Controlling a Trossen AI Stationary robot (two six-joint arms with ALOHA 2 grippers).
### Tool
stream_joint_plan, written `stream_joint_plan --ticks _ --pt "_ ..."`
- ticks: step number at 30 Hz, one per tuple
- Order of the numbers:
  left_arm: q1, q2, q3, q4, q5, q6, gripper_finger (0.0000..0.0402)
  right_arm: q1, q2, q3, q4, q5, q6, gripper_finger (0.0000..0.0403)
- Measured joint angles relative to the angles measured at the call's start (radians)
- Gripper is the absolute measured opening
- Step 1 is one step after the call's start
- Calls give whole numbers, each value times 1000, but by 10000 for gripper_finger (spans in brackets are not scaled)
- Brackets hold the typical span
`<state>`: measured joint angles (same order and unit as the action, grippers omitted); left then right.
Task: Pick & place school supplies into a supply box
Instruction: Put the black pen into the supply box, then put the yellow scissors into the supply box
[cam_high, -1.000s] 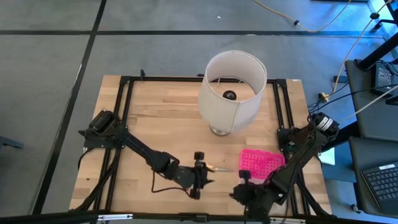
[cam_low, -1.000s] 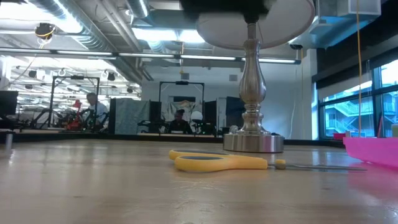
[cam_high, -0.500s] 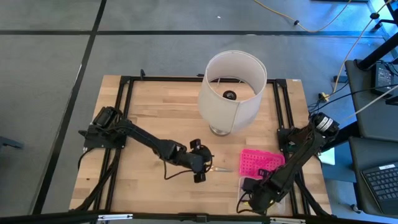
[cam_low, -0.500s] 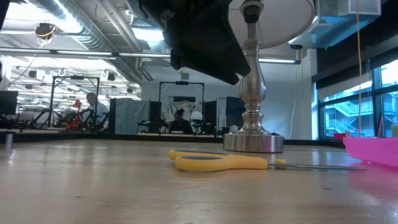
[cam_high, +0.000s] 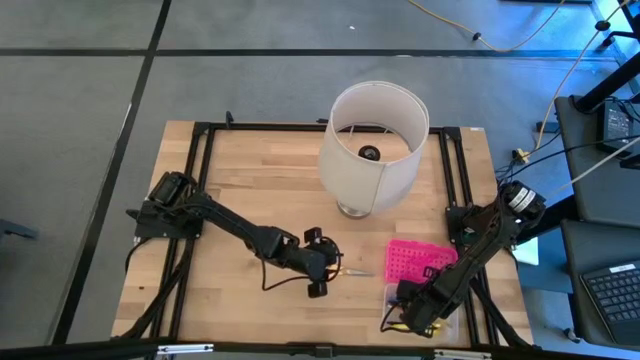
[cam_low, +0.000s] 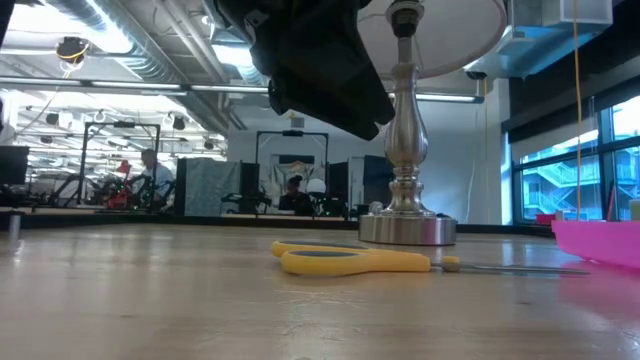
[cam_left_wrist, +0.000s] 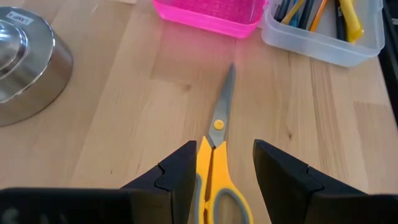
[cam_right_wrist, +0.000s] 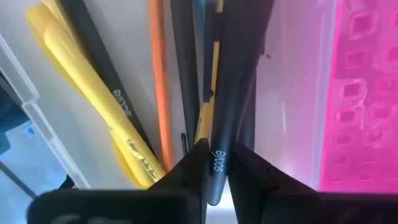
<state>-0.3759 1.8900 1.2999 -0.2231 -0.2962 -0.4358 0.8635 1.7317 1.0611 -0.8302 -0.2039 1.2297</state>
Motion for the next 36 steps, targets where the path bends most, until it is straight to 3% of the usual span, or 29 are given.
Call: stream_joint_plan --ticks 10,18,24,32,36 --pt "-5 0 0 0 1 0 152 0 0 0 3 -9 0 58" --pt "-31 1 0 -21 2 -1 152 0 1 0 3 -21 0 112" --pt "-62 1 0 -98 2 -91 152 0 1 0 0 -43 53 141" --pt "-117 1 0 -207 -24 -216 152 0 1 102 -69 103 70 143" --pt "-144 1 0 -213 -26 -217 152 0 1 201 -162 306 38 143"
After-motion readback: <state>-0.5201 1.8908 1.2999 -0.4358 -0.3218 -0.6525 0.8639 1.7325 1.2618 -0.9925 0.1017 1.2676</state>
